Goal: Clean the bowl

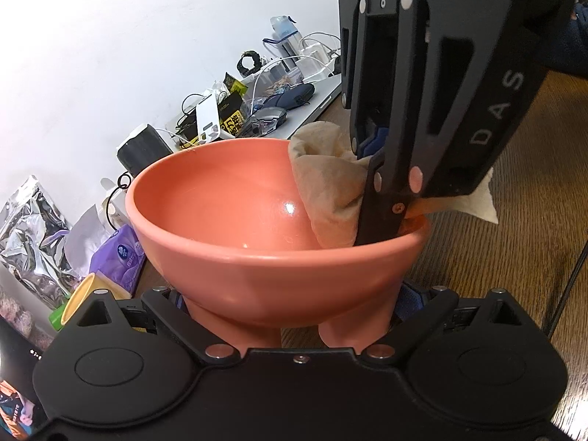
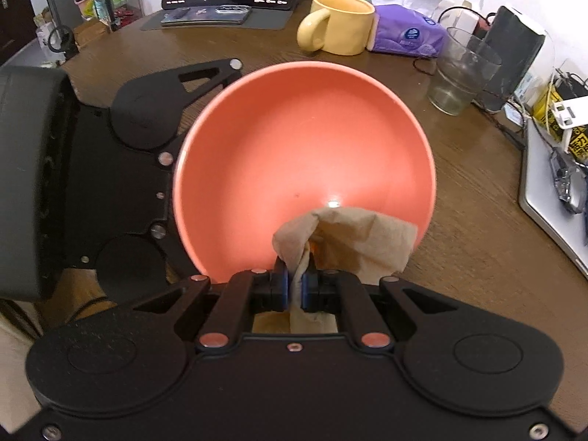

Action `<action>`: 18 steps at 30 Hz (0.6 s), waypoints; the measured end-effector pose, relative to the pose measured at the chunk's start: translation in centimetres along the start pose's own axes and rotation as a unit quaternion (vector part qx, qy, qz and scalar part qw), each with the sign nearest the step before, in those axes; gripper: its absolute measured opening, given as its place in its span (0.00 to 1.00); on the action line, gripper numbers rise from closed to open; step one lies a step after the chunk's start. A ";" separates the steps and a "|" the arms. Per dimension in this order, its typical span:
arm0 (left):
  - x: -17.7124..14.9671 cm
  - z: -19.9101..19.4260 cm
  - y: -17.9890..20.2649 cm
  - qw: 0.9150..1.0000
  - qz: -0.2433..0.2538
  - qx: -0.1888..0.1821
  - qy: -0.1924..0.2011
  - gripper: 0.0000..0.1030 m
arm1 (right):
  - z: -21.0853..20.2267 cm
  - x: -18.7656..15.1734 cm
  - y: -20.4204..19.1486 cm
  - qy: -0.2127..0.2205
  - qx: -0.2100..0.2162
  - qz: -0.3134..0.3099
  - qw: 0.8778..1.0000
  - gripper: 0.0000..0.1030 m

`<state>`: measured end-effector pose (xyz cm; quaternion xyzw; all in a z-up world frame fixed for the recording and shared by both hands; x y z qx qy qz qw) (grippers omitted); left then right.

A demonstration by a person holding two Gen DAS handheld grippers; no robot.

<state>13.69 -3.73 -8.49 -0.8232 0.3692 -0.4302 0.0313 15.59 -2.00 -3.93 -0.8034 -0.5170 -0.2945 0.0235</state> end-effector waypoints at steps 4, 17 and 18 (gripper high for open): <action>-0.1 0.1 -0.1 1.000 0.002 0.000 0.000 0.93 | -0.2 0.3 -0.3 0.004 0.022 0.011 1.000 0.07; -0.2 0.2 -0.2 1.000 0.004 0.000 0.001 0.93 | -1.2 1.6 -0.8 0.026 0.073 0.040 0.996 0.07; -0.2 0.2 -0.2 1.000 0.004 0.000 0.001 0.93 | -1.2 1.8 -0.8 0.029 0.076 0.042 0.996 0.07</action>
Point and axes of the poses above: each gripper's, at about its wrist camera, not at the fingertips, and z roughly the way its jaws point, y to its right, x to its top, the point moved 9 cm from there along z, roughly the way its jaws point, and after that the axes turned 15 degrees about -x, right-handed, at the moved point
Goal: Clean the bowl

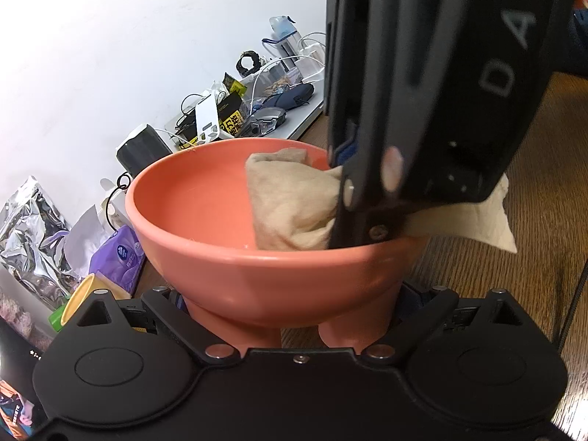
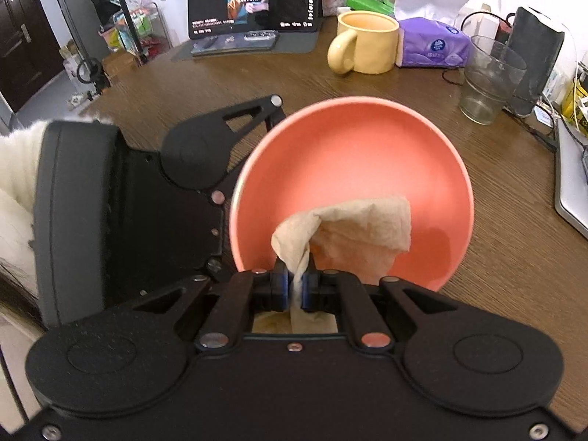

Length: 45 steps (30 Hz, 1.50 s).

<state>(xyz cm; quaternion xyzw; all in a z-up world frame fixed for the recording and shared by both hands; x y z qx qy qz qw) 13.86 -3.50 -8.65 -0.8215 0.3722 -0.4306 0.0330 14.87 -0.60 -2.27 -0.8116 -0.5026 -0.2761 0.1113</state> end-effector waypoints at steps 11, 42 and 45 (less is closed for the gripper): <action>0.0 0.2 -0.5 1.000 -0.001 -0.001 0.000 0.93 | -0.1 1.8 0.2 0.038 0.030 0.035 0.998 0.07; -0.6 0.9 -1.6 0.999 -0.023 0.024 -0.011 0.93 | 2.2 6.0 5.8 0.150 0.002 0.142 0.978 0.07; -0.6 1.0 -1.7 0.999 -0.026 0.028 -0.013 0.93 | 2.6 6.1 6.2 0.150 -0.005 0.148 0.977 0.07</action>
Point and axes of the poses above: each gripper's, at about its wrist camera, not at the fingertips, and z roughly the way its jaws point, y to its right, x to its top, the point moved 9 cm from there along z, roughly the way its jaws point, and after that the axes turned 15 degrees about -x, right-handed, at the moved point
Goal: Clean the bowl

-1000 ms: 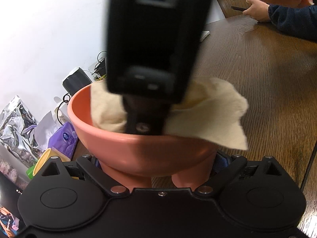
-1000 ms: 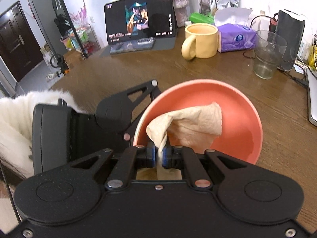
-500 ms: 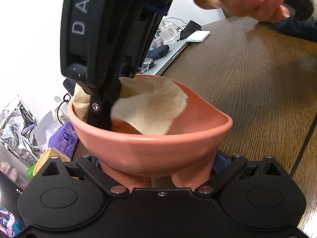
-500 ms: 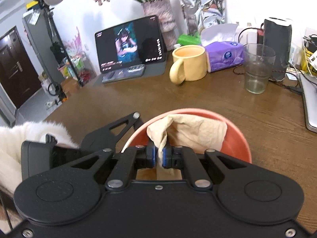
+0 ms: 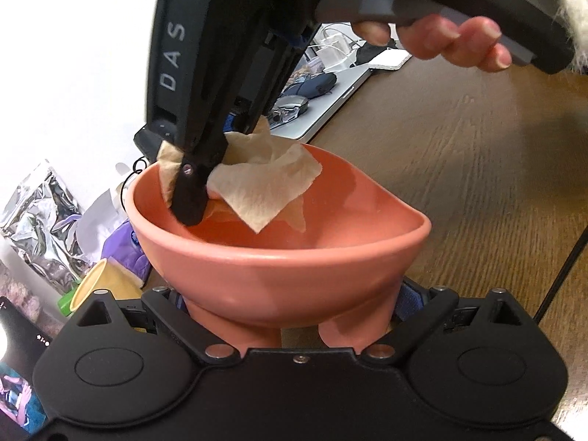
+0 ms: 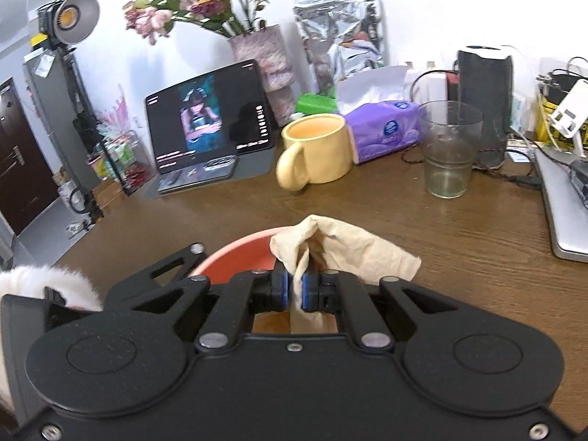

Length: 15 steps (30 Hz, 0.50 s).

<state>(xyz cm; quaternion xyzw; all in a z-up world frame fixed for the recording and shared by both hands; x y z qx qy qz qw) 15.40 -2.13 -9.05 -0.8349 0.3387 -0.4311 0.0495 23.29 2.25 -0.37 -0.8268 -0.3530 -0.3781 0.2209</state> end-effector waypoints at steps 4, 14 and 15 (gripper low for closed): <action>0.0 0.1 0.0 1.000 -0.001 0.001 0.000 0.93 | 0.3 0.1 0.6 0.005 -0.020 -0.001 1.000 0.07; -0.1 0.2 0.8 1.000 -0.001 0.001 -0.001 0.93 | -0.3 -0.7 2.2 -0.002 -0.070 -0.012 0.997 0.07; -0.1 0.2 0.7 1.000 -0.001 0.001 -0.001 0.93 | -0.4 -0.9 2.4 -0.005 -0.076 -0.016 0.997 0.07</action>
Point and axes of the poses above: each gripper's, at about its wrist camera, not at the fingertips, and z roughly the way its jaws point, y to its right, x to its top, the point moved 9 cm from there along z, roughly the way its jaws point, and after that the axes turned 15 degrees about -x, right-handed, at the moved point
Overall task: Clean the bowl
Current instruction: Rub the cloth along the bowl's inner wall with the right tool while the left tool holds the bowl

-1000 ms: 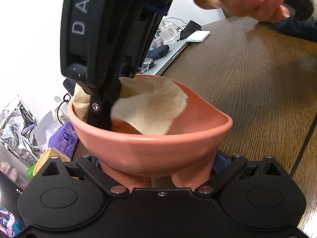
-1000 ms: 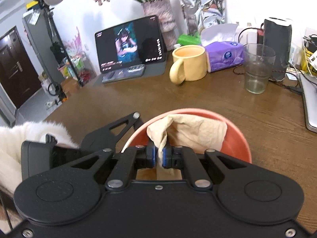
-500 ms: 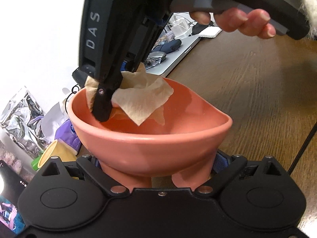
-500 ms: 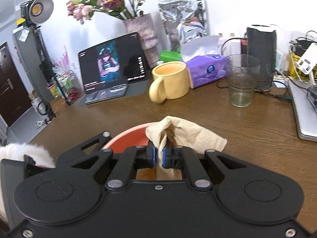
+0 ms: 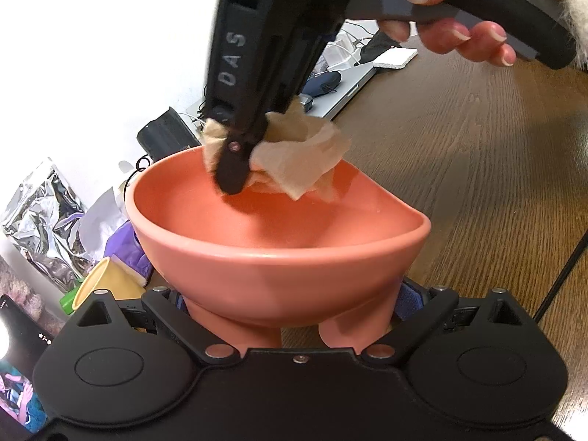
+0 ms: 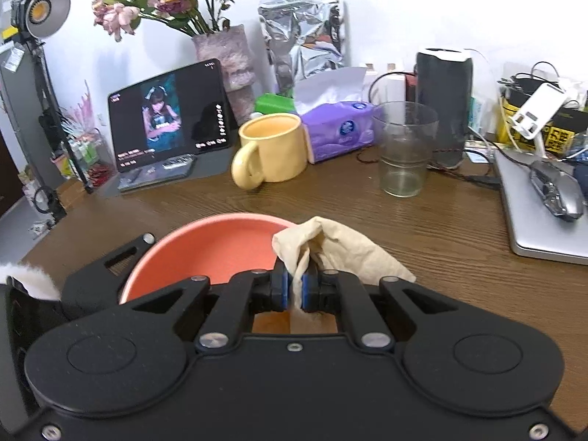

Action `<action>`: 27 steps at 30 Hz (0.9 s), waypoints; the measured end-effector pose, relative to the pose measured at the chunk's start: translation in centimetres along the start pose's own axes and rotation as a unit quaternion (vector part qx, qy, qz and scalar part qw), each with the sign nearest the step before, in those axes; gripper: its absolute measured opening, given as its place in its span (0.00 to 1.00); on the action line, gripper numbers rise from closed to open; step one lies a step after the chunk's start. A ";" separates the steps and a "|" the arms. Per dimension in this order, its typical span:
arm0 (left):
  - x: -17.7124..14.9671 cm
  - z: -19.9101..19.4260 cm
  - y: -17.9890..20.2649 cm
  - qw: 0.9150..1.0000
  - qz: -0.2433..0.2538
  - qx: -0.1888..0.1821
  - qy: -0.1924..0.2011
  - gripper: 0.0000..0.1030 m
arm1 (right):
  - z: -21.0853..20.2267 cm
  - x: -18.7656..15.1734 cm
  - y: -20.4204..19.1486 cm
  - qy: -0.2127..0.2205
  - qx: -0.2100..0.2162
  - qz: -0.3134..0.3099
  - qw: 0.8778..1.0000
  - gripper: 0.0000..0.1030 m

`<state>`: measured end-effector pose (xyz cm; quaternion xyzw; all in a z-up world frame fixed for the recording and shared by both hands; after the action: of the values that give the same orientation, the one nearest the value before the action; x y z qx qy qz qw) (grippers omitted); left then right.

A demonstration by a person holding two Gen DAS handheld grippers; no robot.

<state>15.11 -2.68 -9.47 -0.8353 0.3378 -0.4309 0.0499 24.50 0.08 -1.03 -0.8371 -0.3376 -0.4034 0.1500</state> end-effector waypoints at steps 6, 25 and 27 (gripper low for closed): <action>0.1 -0.3 -0.2 1.000 -0.001 0.000 0.000 0.93 | -0.5 -1.3 0.9 -0.018 -0.022 -0.017 0.999 0.07; 0.2 -0.6 -0.7 1.000 -0.001 0.000 0.001 0.93 | -1.6 -5.4 -1.8 -0.098 -0.018 -0.111 0.989 0.08; 0.1 -0.5 -0.7 1.000 -0.001 0.000 0.001 0.93 | -1.8 -5.7 -2.1 -0.106 -0.005 -0.112 0.988 0.08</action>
<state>15.13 -2.16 -8.81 -0.8350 0.3373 -0.4319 0.0496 19.43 -1.86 -4.34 -0.8328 -0.4413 -0.3282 0.0629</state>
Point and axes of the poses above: each gripper's, at about its wrist camera, not at the fingertips, and z roughly the way its jaws point, y to its right, x to its top, the point moved 9 cm from there along z, roughly the way its jaws point, and after that the axes turned 15 degrees about -x, right-handed, at the moved point
